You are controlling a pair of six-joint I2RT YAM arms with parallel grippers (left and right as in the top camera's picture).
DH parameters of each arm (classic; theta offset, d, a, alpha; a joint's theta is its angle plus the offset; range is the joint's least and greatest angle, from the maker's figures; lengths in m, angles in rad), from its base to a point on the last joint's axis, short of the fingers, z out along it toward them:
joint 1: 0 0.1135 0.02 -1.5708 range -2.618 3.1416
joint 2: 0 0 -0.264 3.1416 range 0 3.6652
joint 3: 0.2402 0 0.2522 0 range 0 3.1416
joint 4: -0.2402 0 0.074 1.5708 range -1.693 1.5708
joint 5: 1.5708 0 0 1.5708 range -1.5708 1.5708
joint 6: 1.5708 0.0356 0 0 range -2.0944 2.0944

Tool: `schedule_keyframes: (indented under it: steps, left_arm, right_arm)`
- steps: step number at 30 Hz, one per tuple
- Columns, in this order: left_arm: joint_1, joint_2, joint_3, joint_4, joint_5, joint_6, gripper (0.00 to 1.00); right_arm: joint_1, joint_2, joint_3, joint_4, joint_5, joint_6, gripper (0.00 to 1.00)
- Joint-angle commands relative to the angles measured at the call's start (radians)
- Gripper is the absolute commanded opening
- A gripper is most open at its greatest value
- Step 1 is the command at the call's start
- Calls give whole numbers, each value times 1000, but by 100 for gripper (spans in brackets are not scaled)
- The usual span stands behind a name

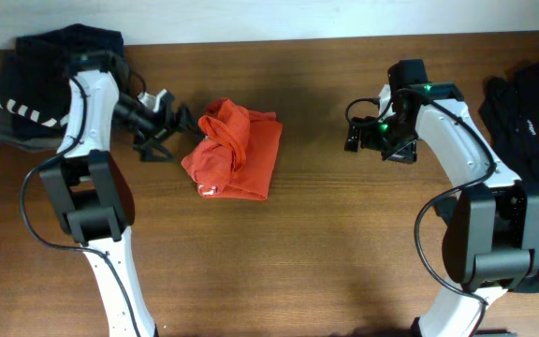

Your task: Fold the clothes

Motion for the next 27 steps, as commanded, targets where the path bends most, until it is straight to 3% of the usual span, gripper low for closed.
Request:
schedule_keyframes:
  steps: [1,14,18,27]
  left_arm:
    - [1,9,-125,68,113,58,99]
    - [10,9,-206,155,86,58,99]
    - [9,9,-205,184,86,58,94]
    - [5,-10,-198,187,86,59,46]
  right_arm:
    - [5,-15,10,-3,-7,4,99]
    - [5,-15,10,-6,-7,4,99]
    - [5,-15,10,-6,-7,4,99]
    - [5,-15,10,-3,-7,4,99]
